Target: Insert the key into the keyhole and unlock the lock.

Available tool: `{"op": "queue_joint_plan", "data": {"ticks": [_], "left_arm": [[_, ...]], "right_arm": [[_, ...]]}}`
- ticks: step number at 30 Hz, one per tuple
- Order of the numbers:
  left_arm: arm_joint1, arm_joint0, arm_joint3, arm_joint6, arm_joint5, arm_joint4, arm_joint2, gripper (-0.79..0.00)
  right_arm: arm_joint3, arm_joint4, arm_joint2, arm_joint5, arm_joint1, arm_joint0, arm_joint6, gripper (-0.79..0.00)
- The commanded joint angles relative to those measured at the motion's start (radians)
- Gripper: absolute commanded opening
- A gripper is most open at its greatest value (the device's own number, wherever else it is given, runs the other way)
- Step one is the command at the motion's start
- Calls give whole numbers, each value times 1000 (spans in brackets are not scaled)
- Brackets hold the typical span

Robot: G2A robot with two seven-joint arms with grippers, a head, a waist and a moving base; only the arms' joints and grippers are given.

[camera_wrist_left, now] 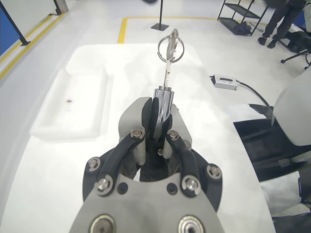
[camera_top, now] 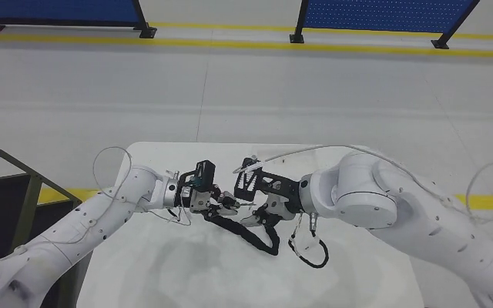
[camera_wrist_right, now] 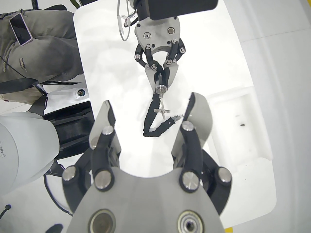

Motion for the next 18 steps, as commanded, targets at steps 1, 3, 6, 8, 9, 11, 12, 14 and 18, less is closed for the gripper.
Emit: {"op": "queue_joint_plan", "data": {"ticks": [1, 3, 6, 8, 9, 11, 12, 14, 18], "left_arm": [[-3, 16, 24, -34, 2, 3, -3, -785], [-9, 33, 38, -61, 0, 1, -6, -785], [-18, 50, 51, -108, 0, 17, -10, -785], [-25, 58, 46, -143, 0, 49, -7, -785], [-29, 65, 44, -154, 0, 62, -4, -785], [-38, 74, 41, -194, 0, 98, 4, -785], [-43, 82, 40, -211, 0, 108, 4, -785], [-54, 96, 40, -245, 0, 117, 4, -653], [-78, 106, 48, -300, 0, 90, 4, 0]], "right_arm": [[1, 1, 26, -7, 9, -24, -5, 0], [1, 0, 55, -18, 19, -51, -12, 0], [1, 0, 100, -35, 34, -92, -26, 0], [3, 1, 131, -47, 44, -119, -40, 0], [5, 1, 147, -55, 48, -131, -50, 0], [9, 4, 177, -73, 55, -157, -77, 0], [14, 8, 191, -83, 59, -169, -91, 0], [19, 10, 215, -100, 64, -190, -110, 0], [35, 16, 252, -141, 69, -219, -152, 0]]}}
